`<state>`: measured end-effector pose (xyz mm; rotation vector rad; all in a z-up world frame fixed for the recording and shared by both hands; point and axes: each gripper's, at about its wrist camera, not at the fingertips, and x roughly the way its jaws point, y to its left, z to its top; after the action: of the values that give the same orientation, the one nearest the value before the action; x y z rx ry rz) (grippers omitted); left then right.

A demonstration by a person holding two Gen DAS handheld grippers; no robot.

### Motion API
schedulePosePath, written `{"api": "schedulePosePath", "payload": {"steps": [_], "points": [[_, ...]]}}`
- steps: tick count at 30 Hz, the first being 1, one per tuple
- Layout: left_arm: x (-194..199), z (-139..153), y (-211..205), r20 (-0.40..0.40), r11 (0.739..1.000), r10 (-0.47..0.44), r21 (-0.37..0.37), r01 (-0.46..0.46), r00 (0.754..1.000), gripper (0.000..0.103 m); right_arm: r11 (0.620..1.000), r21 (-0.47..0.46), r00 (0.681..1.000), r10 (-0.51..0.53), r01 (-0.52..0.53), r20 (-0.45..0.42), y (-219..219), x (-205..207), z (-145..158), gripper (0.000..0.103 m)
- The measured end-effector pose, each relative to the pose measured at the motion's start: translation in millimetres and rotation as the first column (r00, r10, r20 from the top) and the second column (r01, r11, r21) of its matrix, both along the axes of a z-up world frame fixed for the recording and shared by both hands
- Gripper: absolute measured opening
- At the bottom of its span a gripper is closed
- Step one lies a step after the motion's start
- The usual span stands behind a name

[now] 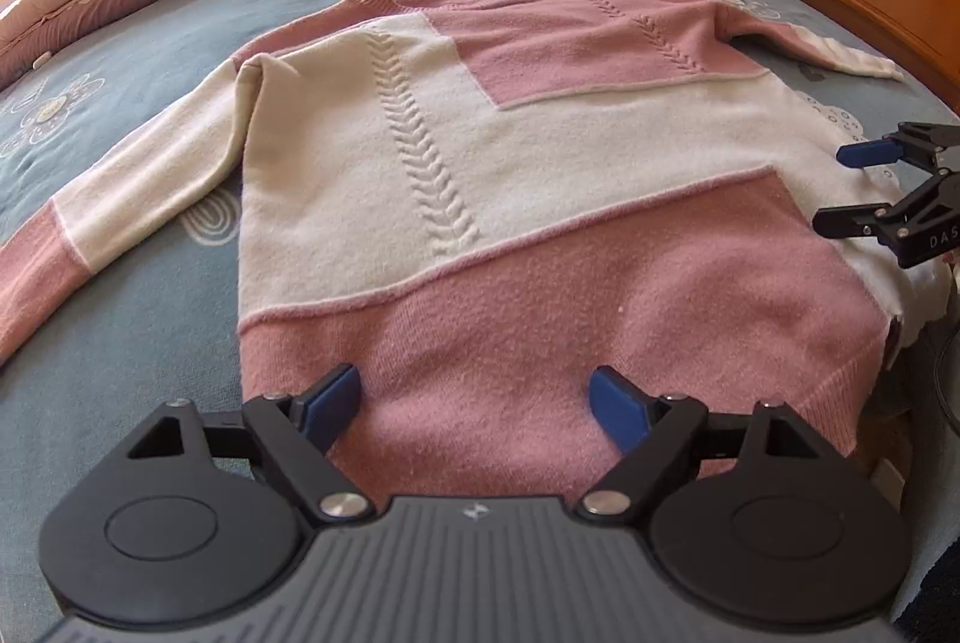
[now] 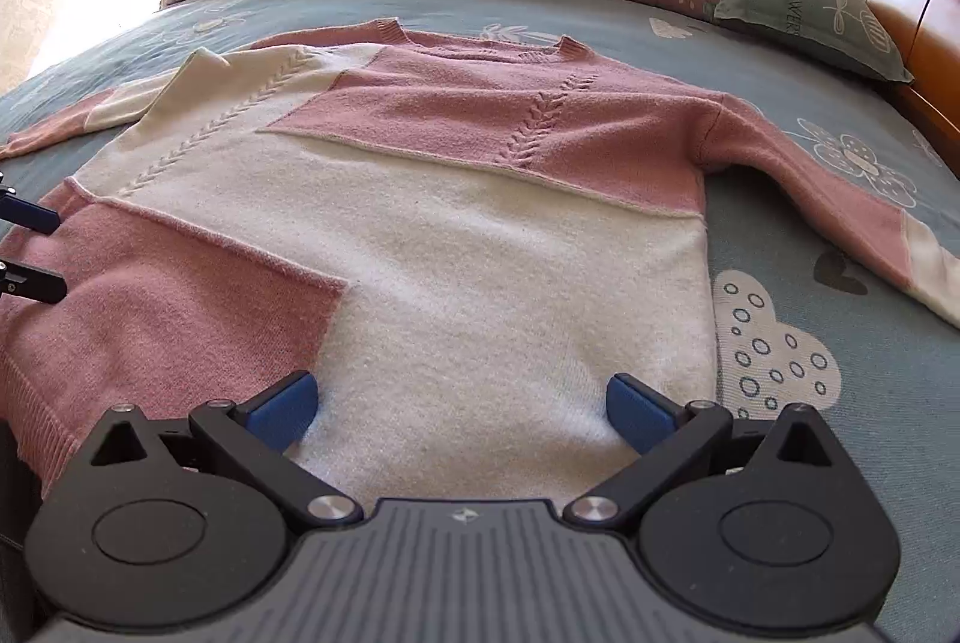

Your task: Fold clothes

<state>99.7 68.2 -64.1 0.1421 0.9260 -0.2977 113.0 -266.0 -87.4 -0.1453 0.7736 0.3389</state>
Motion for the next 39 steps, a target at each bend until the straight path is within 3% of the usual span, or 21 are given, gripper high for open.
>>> {"api": "schedulePosePath", "payload": {"steps": [4, 7, 10, 12, 13, 15, 18, 24, 27, 30, 32, 39], "points": [[-7, 16, -11, 0.061, 0.998, -0.031, -0.046, 0.034, 0.998, 0.084, 0.999, -0.022, 0.999, -0.04, 0.04, 0.002, 8, 0, 2, 0.103], [0, 17, -27, 0.074, 0.998, -0.039, -0.037, 0.042, 0.997, 0.084, 0.999, -0.004, 0.999, -0.036, 0.036, -0.029, 19, -1, 14, 0.103], [8, -1, -28, -0.011, 1.0, 0.024, -0.006, -0.025, 1.0, 0.084, 0.998, 0.038, 0.999, 0.044, -0.044, 0.01, 38, -11, 29, 0.103], [-1, -5, -25, 0.015, 0.999, 0.032, -0.016, -0.031, 0.999, 0.085, 0.993, 0.045, 0.994, 0.106, -0.107, 0.027, 53, -18, 33, 0.103], [-6, -5, -21, 0.013, 0.999, 0.035, -0.024, -0.035, 0.999, 0.085, 0.99, 0.05, 0.991, 0.129, -0.13, 0.022, 60, -21, 32, 0.103], [-14, -6, -14, 0.01, 0.998, 0.043, -0.039, -0.043, 0.999, 0.086, 0.987, 0.09, 0.987, 0.142, -0.135, -0.072, 67, -19, 18, 0.103], [-26, -5, -3, 0.011, 0.997, 0.056, -0.057, -0.056, 0.998, 0.086, 0.988, 0.108, 0.991, 0.12, -0.113, -0.059, 66, -36, 9, 0.103], [-26, -5, 3, 0.006, 0.995, 0.057, -0.084, -0.056, 0.998, 0.091, 0.99, 0.092, 0.988, 0.115, -0.106, -0.105, 59, -57, 21, 0.103], [-22, -4, -1, -0.003, 0.995, 0.065, -0.073, -0.065, 0.998, 0.091, 0.993, 0.096, 0.996, 0.078, -0.074, -0.037, 64, -45, 36, 0.103], [-23, -5, -1, -0.006, 0.995, 0.068, -0.069, -0.068, 0.998, 0.091, 0.999, 0.018, 0.999, 0.04, -0.041, 0.02, 81, -20, 41, 0.103], [-24, -5, 0, -0.007, 0.995, 0.068, -0.076, -0.068, 0.998, 0.091, 0.999, -0.013, 0.999, 0.032, -0.032, 0.003, 88, -6, 33, 0.103], [-27, 4, 10, -0.006, 0.987, 0.068, -0.143, -0.068, 0.998, 0.091, 1.0, -0.017, 0.998, 0.01, -0.011, -0.059, 84, -22, 4, 0.103]]}}
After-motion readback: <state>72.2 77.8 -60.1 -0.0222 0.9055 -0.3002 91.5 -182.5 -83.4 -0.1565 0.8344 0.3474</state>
